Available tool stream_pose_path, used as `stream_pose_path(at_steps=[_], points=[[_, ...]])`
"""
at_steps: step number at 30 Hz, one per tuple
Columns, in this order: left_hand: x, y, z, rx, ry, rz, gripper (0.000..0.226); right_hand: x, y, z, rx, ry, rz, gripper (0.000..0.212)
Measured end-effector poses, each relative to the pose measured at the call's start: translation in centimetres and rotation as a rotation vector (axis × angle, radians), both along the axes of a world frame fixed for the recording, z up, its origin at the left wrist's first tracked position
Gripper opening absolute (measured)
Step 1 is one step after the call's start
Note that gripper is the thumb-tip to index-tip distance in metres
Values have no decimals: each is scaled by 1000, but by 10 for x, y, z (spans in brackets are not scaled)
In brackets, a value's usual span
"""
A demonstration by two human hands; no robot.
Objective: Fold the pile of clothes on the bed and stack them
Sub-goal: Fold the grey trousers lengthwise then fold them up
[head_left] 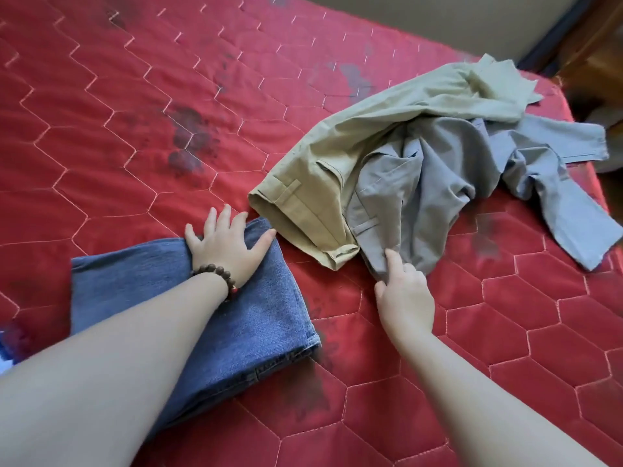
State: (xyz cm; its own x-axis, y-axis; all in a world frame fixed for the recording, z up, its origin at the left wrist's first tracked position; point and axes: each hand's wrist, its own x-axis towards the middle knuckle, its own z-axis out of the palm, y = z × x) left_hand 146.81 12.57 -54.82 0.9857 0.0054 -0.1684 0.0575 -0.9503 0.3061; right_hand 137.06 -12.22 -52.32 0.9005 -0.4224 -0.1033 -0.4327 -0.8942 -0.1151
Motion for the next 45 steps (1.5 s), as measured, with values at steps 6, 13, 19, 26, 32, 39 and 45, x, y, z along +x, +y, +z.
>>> stream_pose_path(at_steps=[6,13,19,26,32,39,45], points=[[-61,0,61,-194,-17,-141,53,-40,-10,59,218,-147,-47,32],[-136,-37,225,-461,-3,-309,53,-84,-17,242,236,-151,14,27],[-204,-54,397,-628,-154,-418,58,-140,-10,433,263,-183,130,22],[-255,-65,529,-635,-262,-578,56,-205,11,586,326,-289,278,28],[-263,-55,600,-639,-202,-640,19,-245,-2,666,312,-335,294,30],[-250,-63,678,-712,-173,-619,34,-269,-14,708,380,-338,266,4],[-242,-60,746,-848,-274,-586,36,-277,-15,712,515,-380,150,16]])
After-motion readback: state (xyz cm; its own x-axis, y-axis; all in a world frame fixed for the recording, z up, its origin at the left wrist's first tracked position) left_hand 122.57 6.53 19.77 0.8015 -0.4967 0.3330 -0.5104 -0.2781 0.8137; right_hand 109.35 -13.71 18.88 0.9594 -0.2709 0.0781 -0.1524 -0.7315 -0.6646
